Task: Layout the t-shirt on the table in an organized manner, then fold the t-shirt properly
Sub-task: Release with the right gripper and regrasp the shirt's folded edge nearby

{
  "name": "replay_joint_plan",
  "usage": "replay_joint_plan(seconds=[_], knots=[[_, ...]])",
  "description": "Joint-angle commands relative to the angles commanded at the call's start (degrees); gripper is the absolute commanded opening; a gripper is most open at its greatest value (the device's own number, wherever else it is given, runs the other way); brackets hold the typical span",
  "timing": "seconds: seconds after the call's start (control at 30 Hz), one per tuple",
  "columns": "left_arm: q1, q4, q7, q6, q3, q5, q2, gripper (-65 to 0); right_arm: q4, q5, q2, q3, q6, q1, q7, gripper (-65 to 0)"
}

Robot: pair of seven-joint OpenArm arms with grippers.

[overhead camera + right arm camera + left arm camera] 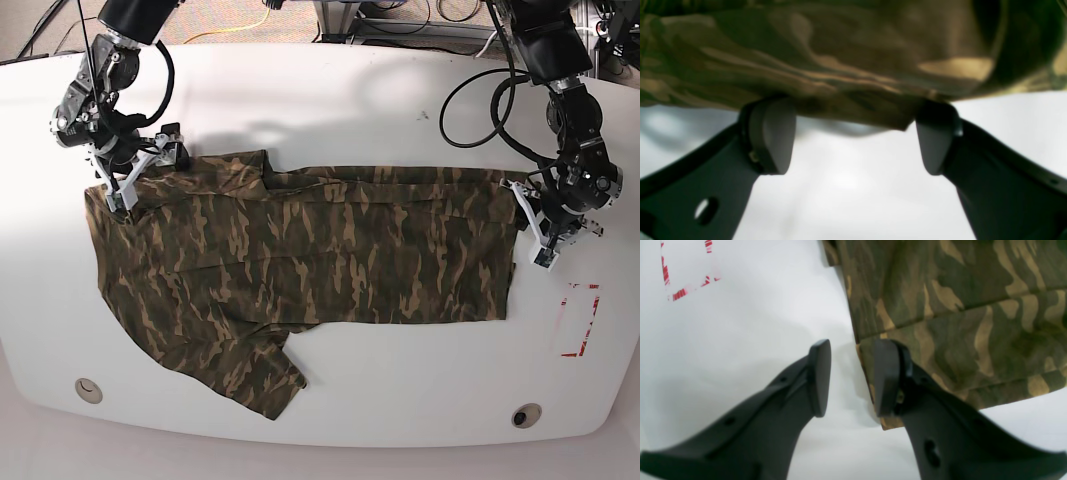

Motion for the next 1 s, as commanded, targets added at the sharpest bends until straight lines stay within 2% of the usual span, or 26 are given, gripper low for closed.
replay_joint_plan(seconds=[0.13,0.17,0.23,0.27,0.33,0.4,0.5,0.83,1.0], knots=[[0.0,-0.1,0.0,0.0,0.0,0.0,0.0,-44.6,0.2,0.0,0.0,-1.1,0.0,0.1,0.0,-36.5],[0.0,-0.2,0.0,0.0,0.0,0.0,0.0,-44.6,0.2,0.0,-0.1,-1.1,0.0,0.1,0.0,-42.5],[0.0,-0.2,0.0,0.0,0.0,0.0,0.0,-44.6,0.3,0.0,-0.1,-1.1,0.0,0.2,0.0,-50.6],[0.0,-0.2,0.0,0.0,0.0,0.0,0.0,-44.6,0.3,0.0,-0.1,-1.1,0.0,0.2,-0.1,-58.5],[0.0,-0.2,0.0,0.0,0.0,0.0,0.0,-44.6,0.5,0.0,-0.1,-1.1,0.0,0.2,-0.3,-65.0],[0.0,-0.3,0.0,0.0,0.0,0.0,0.0,-44.6,1.6,0.0,-0.1,-1.0,0.0,0.2,-0.4,-65.0],[0.0,-0.4,0.0,0.0,0.0,0.0,0.0,-44.6,4.0,0.0,-0.1,-0.9,0.0,0.0,-1.8,-61.7],[0.0,-0.4,0.0,0.0,0.0,0.0,0.0,-44.6,15.5,0.1,-0.1,-1.1,0.0,1.7,-10.5,-61.7],[0.0,-0.4,0.0,0.0,0.0,0.0,0.0,-44.6,17.1,0.1,-0.1,-1.1,0.0,4.7,-13.5,-61.5]])
